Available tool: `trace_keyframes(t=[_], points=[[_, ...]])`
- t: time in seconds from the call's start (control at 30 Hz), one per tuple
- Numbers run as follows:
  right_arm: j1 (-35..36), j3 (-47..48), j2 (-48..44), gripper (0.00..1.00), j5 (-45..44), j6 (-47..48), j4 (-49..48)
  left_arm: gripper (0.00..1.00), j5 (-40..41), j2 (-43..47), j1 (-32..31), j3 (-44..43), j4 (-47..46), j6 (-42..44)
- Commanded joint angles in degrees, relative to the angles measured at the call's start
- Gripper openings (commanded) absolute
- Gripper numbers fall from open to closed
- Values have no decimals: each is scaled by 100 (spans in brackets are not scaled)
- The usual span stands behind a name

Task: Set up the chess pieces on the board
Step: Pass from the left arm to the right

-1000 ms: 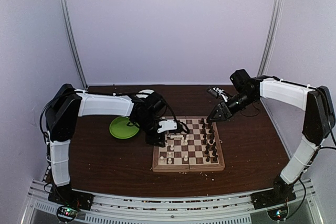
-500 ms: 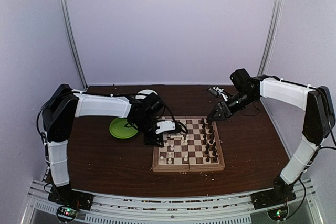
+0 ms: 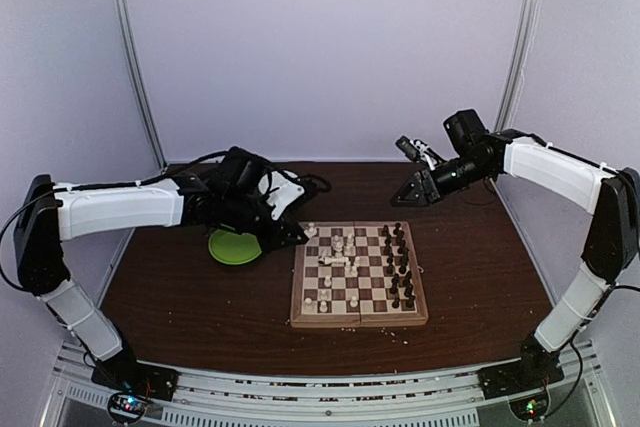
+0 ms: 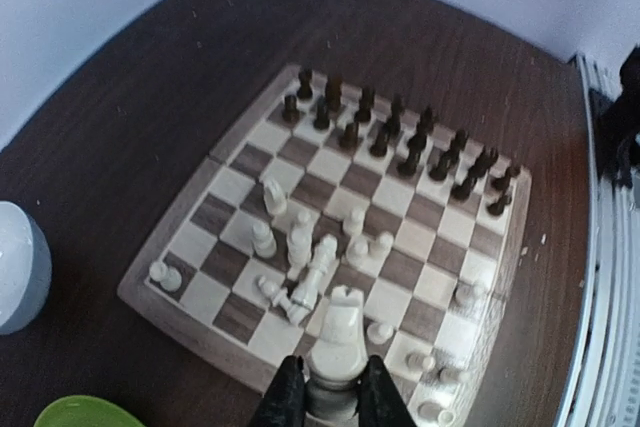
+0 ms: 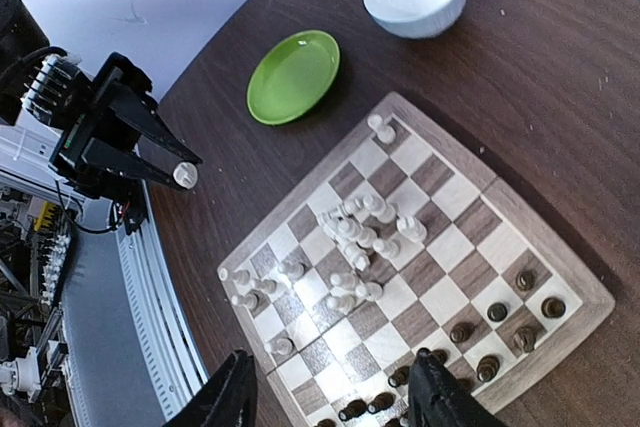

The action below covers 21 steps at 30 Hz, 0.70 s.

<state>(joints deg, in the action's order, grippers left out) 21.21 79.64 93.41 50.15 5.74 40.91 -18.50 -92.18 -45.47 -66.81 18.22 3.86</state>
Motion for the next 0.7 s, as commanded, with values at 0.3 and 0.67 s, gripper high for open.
trace_keyframes(t=[0.3, 0.67], points=[[1188, 1992, 869, 51, 206, -466, 570, 13, -334, 448, 3, 877, -3612, -2272], [1706, 2583, 1474, 37, 283, -550, 593, 13, -746, 466, -69, 930, -3650, -2199]])
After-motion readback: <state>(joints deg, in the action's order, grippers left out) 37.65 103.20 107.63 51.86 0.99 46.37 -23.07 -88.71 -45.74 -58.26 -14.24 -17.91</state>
